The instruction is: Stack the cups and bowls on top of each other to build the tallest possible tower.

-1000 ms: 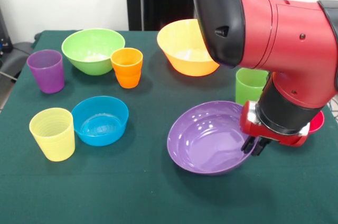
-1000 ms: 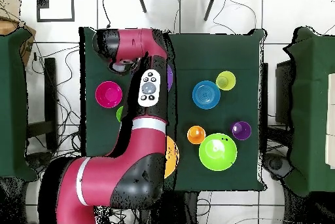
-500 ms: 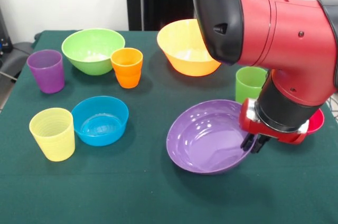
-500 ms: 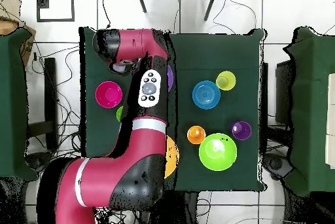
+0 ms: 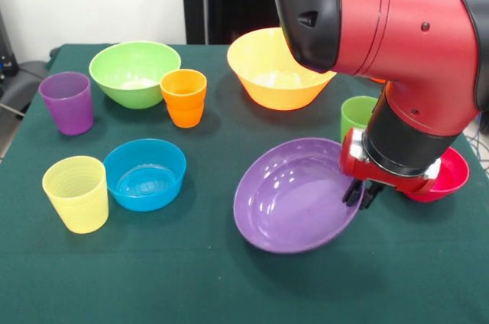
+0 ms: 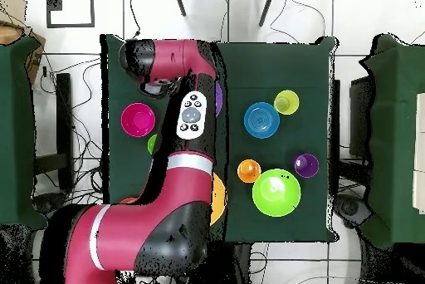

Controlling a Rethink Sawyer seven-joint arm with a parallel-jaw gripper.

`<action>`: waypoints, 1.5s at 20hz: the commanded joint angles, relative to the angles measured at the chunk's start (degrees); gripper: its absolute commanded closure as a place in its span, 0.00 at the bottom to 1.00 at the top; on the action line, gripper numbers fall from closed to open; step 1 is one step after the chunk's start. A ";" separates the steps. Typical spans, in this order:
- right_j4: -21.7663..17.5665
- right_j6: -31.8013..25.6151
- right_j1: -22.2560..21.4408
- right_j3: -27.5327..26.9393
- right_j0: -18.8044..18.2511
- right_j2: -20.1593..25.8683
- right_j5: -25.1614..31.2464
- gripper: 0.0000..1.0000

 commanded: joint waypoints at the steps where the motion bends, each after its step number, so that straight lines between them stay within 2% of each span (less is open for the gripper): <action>1: -0.59 4.45 -2.78 8.59 1.17 4.92 -4.88 1.00; 13: -0.37 3.67 -1.91 7.50 0.77 5.29 -3.65 1.00; 14: -0.36 3.58 -1.89 7.45 0.74 5.33 -3.48 0.00; 30: -1.17 3.15 -2.83 9.82 0.72 4.92 -5.51 0.00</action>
